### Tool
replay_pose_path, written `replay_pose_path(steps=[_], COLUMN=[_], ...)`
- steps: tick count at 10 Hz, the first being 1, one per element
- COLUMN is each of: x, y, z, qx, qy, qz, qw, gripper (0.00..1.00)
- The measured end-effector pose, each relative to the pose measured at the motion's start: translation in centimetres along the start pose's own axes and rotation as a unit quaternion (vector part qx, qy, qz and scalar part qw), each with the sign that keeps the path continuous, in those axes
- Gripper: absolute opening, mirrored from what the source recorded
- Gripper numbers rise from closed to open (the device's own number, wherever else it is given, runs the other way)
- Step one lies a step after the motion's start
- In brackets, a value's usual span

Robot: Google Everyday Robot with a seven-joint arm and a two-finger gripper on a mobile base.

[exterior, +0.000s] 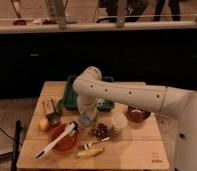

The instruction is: Place sponge in plastic cup

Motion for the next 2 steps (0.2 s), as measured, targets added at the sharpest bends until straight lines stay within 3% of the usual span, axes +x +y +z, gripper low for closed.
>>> replay_pose_path(steps=[2], x=[0.89], y=[0.33], z=[0.31], qx=[-0.003], qy=[0.001], qz=[0.004], qw=[1.0000], gripper=[0.00])
